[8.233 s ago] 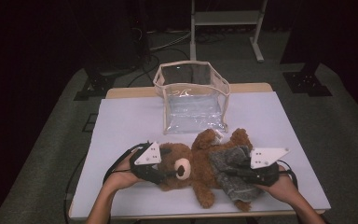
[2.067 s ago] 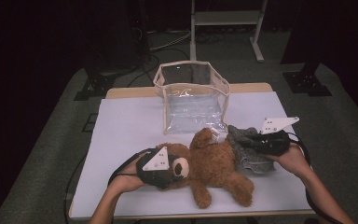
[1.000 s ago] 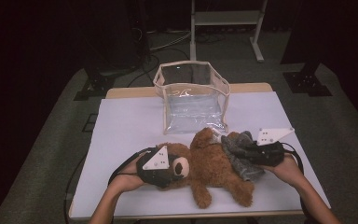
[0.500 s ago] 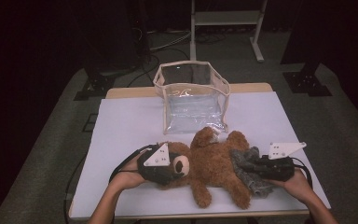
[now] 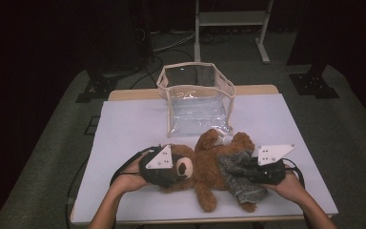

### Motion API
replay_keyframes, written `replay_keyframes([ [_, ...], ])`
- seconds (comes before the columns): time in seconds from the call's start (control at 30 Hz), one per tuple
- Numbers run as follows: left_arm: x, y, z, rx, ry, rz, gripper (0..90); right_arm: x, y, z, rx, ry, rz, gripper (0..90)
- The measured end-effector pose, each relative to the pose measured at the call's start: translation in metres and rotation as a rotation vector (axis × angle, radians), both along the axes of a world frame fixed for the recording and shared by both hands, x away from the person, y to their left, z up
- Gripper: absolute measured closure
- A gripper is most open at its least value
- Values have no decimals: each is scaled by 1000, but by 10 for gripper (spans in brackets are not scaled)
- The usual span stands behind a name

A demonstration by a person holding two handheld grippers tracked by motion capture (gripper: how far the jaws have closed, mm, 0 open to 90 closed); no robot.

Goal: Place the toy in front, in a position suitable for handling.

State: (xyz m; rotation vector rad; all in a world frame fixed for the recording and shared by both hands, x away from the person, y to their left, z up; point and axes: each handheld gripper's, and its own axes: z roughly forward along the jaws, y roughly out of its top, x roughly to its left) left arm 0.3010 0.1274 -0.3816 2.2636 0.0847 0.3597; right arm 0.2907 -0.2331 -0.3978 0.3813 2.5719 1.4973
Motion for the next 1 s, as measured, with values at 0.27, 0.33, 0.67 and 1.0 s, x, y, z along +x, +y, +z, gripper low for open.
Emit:
replay_keyframes([
  [0.27,-2,28,6,-9,-9,54,366,-1,-17,-11,-27,16,-54,789],
  [0.33,-1,34,-1,5,7,72,366,-1,-18,-11,-33,10,-56,789],
  [0.67,7,15,-18,-11,51,60,383,-3,10,19,-28,-83,-37,790],
  [1.0,6,-2,-17,-36,67,19,410,0,8,11,-84,-115,-36,793],
])
